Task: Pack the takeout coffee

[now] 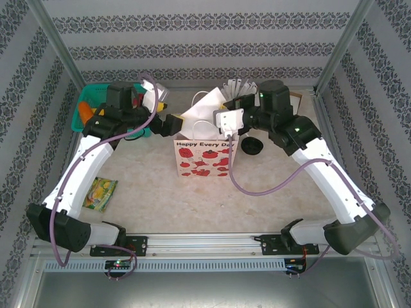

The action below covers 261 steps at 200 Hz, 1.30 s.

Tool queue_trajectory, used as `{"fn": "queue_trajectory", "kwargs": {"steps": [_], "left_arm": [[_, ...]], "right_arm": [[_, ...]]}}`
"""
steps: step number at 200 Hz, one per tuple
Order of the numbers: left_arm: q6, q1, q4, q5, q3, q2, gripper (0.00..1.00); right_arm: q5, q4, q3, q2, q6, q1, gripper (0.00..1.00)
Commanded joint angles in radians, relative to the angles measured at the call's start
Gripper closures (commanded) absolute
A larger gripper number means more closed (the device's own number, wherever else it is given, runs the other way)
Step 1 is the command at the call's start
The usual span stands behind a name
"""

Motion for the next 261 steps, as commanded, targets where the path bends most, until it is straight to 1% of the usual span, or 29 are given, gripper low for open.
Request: {"fn": "queue_trajectory", "kwargs": {"steps": [1, 16, 29, 46, 77, 95, 108, 132, 146, 161, 174, 198, 212, 225, 247, 261], "left_arm": [[-0.109, 0.013, 0.073, -0.099, -0.008, -0.041, 0.00], [-0.187, 0.013, 0.066, -0.200, -0.021, -0.049, 0.00], [-0.235, 0.012, 0.046, -0.253, -0.033, -0.055, 0.00], [-0.271, 0.012, 0.034, -0.257, -0.064, -0.069, 0.00], [-0.331, 0.010, 0.015, -0.258, -0.092, -0.062, 0.00], [-0.339, 0.001, -0.013, -0.260, -0.086, -0.041, 0.00], [-0.338, -0.006, -0.023, -0.262, -0.085, -0.030, 0.00], [-0.347, -0.017, -0.039, -0.261, -0.080, -0.007, 0.00], [-0.354, -0.025, -0.041, -0.261, -0.086, -0.005, 0.00], [-0.372, -0.030, -0.046, -0.282, -0.095, -0.005, 0.00], [-0.381, -0.031, -0.064, -0.298, -0.095, -0.001, 0.00], [-0.416, -0.036, -0.092, -0.341, -0.092, 0.010, 0.00], [-0.439, -0.042, -0.082, -0.341, -0.104, 0.012, 0.00], [-0.463, -0.050, -0.068, -0.345, -0.114, 0.015, 0.00], [-0.488, -0.055, -0.070, -0.367, -0.115, 0.024, 0.00], [-0.489, -0.058, -0.075, -0.366, -0.110, 0.024, 0.00]], "right_arm": [[0.045, -0.132, 0.060, 0.030, -0.095, 0.033, 1.00], [0.030, -0.283, 0.151, 0.077, -0.100, 0.046, 1.00], [0.024, -0.349, 0.186, 0.104, -0.118, 0.050, 1.00], [0.030, -0.379, 0.200, 0.131, -0.161, 0.053, 1.00], [0.074, -0.477, 0.301, 0.215, -0.186, 0.071, 1.00], [0.138, -0.486, 0.342, 0.241, -0.161, 0.074, 1.00], [0.148, -0.530, 0.384, 0.263, -0.144, 0.074, 1.00], [0.102, -0.560, 0.409, 0.298, -0.109, 0.098, 1.00], [0.065, -0.576, 0.444, 0.335, -0.049, 0.108, 1.00], [0.044, -0.597, 0.498, 0.377, 0.016, 0.109, 1.00], [0.020, -0.600, 0.519, 0.402, 0.039, 0.108, 1.00], [-0.105, -0.595, 0.528, 0.426, 0.064, 0.099, 1.00], [-0.180, -0.590, 0.530, 0.439, 0.080, 0.089, 1.00], [-0.218, -0.592, 0.529, 0.454, 0.089, 0.083, 1.00], [-0.249, -0.601, 0.529, 0.482, 0.096, 0.081, 1.00], [-0.242, -0.599, 0.521, 0.497, 0.095, 0.081, 1.00]]}}
